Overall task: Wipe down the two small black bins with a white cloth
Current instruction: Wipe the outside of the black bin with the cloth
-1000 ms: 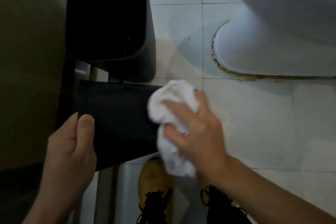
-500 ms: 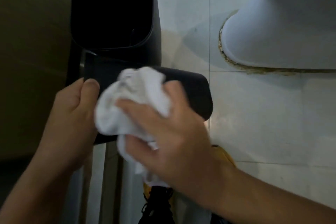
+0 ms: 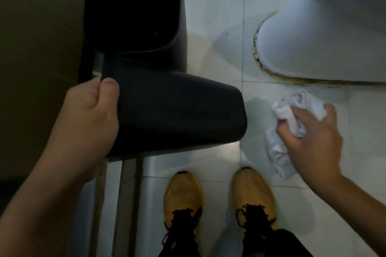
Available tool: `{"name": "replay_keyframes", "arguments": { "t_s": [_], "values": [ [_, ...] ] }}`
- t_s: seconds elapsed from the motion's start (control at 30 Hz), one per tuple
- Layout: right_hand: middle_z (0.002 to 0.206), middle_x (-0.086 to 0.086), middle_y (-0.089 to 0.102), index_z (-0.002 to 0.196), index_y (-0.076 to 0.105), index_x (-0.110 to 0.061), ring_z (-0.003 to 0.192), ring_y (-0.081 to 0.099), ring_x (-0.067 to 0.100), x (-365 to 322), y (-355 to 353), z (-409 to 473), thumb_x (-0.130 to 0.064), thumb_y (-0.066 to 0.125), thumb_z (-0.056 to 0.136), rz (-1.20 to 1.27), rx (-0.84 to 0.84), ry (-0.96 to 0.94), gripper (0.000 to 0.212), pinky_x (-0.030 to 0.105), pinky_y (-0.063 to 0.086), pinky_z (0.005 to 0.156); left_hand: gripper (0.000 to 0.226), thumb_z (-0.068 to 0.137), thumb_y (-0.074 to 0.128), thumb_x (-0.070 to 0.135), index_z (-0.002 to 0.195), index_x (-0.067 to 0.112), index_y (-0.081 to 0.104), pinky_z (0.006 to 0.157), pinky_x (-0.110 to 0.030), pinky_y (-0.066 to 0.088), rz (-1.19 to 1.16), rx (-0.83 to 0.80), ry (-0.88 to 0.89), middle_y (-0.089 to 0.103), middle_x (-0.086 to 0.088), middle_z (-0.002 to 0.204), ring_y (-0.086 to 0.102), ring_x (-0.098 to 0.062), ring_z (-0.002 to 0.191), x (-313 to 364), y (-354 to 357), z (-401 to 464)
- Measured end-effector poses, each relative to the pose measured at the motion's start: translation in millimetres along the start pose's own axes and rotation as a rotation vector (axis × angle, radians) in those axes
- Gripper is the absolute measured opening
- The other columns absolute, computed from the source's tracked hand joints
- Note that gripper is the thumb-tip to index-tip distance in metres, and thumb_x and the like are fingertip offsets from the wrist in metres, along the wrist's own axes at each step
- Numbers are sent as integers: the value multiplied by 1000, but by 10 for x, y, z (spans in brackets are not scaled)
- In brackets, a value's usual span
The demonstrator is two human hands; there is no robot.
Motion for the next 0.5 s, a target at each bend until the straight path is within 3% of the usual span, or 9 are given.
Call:
{"name": "replay_keyframes", "arguments": {
  "t_s": [0.13,0.23,0.33,0.43,0.5],
  "values": [
    [117,23,51,112,72,-10,93,50,15,-352,-107,-150,-27,63,89,172,79,-35,31,5,37,77,46,102,37,39,92,-5,48,46,-62,46,17,24,11,49,-37,82,52,-52,65,21,7,2],
    [115,11,47,115,73,-18,87,49,13,-1008,-44,-245,-33,64,84,336,29,-206,35,17,46,69,44,102,38,36,82,-1,48,43,-44,43,-20,46,-4,48,-19,63,42,-43,52,22,18,35],
    [110,6,44,119,73,-20,86,47,15,-1583,35,-356,-31,67,88,358,-7,-547,34,12,37,73,43,102,39,33,78,-1,48,38,-30,29,-32,65,-8,44,-11,63,38,-22,47,4,32,66],
    [100,8,48,117,74,-19,82,47,17,-1746,137,-426,-27,70,92,306,57,-800,27,21,43,72,41,102,40,29,68,7,47,34,-24,25,-2,71,6,35,-11,55,34,-16,41,10,31,78],
    [102,7,43,117,74,-19,84,46,19,-1596,195,-421,-28,71,92,249,74,-833,27,27,44,72,41,102,40,31,70,7,50,38,-23,30,-29,65,-15,39,-15,55,38,-25,43,10,33,73]
  ]
}}
Point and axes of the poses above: each hand's wrist, its own z-axis towards the middle knuckle, its own y-axis out of the palm, x = y × z, the point moved 4 cm from there along z, towards the middle knuckle
